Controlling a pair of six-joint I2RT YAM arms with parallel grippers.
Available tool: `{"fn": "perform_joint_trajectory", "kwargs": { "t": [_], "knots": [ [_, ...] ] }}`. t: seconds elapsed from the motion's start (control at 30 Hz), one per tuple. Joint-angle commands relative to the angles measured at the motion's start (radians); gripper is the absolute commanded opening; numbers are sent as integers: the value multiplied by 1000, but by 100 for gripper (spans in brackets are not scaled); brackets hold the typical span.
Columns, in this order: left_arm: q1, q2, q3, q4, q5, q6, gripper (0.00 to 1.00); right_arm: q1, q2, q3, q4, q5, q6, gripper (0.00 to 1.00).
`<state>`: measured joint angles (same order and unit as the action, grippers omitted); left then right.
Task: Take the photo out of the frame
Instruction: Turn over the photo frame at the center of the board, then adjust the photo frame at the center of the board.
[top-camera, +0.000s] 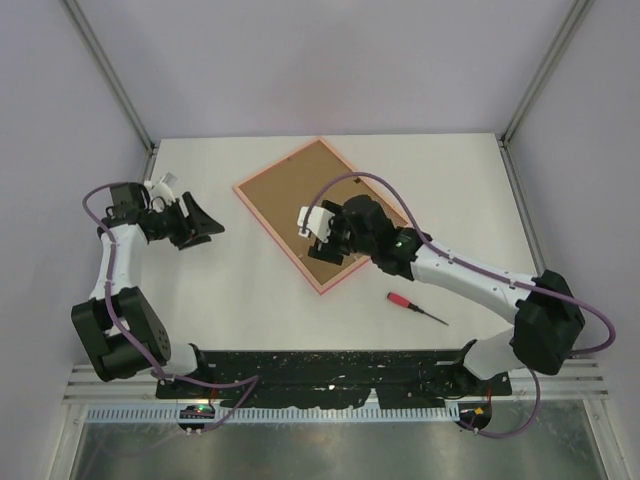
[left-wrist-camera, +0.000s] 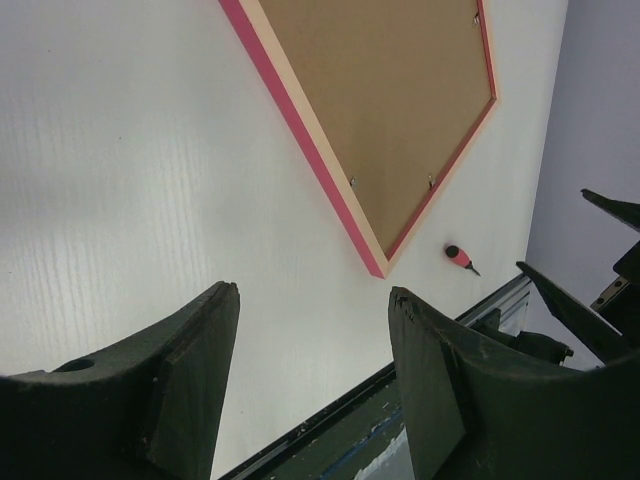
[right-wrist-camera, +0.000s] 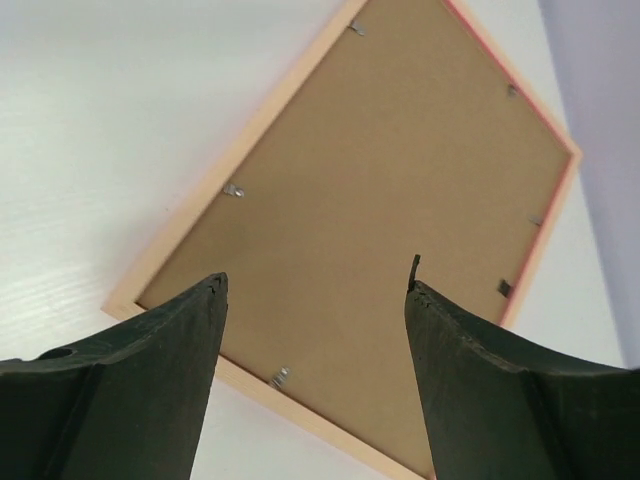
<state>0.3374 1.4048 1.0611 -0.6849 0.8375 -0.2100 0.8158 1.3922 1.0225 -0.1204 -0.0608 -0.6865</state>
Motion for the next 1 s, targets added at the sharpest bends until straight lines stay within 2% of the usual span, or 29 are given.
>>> {"fn": "perform_joint_trajectory", "kwargs": {
  "t": [0.0, 0.23, 0.4, 0.83, 0.97],
  "knots": [
    [20, -49, -7, 42, 31, -12, 65, 16, 157, 135, -130, -80, 272, 73],
    [38, -47, -9, 41, 29, -14, 65, 19, 376, 312, -194, -139, 427, 66],
    [46, -52, -10, 42, 31, -17, 65, 19, 449, 379, -240, -198, 519, 64],
    [61, -55, -18, 50, 37, -23, 65, 45, 599, 436, -297, -157, 558, 63],
    [64, -53, -21, 53, 41, -25, 65, 49, 611, 433, -303, -146, 548, 57]
  ]
}}
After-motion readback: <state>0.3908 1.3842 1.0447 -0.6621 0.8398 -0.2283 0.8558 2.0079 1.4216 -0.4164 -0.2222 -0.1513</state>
